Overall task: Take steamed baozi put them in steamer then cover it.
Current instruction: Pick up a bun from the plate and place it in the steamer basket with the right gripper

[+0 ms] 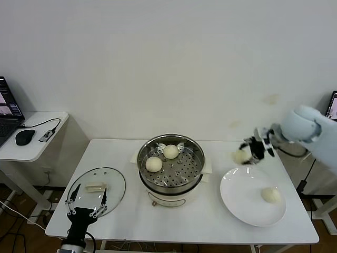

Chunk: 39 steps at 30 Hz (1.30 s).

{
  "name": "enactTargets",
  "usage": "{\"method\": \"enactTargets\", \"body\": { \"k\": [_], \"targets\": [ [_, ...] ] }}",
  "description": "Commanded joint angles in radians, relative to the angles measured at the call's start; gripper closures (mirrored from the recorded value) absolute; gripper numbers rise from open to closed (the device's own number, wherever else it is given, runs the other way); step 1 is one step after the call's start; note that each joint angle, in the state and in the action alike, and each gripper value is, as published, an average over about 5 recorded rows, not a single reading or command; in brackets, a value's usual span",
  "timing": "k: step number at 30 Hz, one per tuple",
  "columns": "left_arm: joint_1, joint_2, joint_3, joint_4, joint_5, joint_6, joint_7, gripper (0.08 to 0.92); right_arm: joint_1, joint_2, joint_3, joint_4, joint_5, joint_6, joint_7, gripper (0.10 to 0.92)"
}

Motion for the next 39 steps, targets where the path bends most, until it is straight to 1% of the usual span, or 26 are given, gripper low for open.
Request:
{"method": "enactTargets", "body": {
  "k": [1,4,6,11,18,28,39],
  "targets": [
    [-0.001,-0.006,-0.005,-0.001,0.000,0.001,0.000,0.177,0.234,0.289,-0.200,-0.011,0.152,0.056,0.068,0.416],
    [-0.005,-0.013,-0.010,-0.001,0.000,0.002,0.000,0.177,0.207,0.357,-0.220,-0.024,0.167,0.102,0.098,0.417],
    [-0.007,-0.017,-0.012,0.000,-0.001,0.002,0.000,0.177,0.188,0.401,-0.233,-0.041,0.143,0.147,0.105,0.416],
    [-0.010,-0.023,-0.023,0.002,-0.006,0.003,-0.001,0.177,0.140,0.507,-0.264,-0.098,0.048,0.269,0.103,0.414],
    [-0.015,-0.026,-0.038,0.002,-0.016,0.003,-0.002,0.177,0.086,0.613,-0.292,-0.204,-0.116,0.455,0.084,0.415],
    [-0.018,-0.028,-0.043,0.006,-0.018,0.002,-0.004,0.177,0.048,0.650,-0.317,-0.211,-0.223,0.568,0.055,0.411],
    [-0.017,-0.031,-0.043,0.004,-0.017,0.002,-0.004,0.177,0.080,0.621,-0.335,-0.181,-0.250,0.627,-0.008,0.406]
  ]
}}
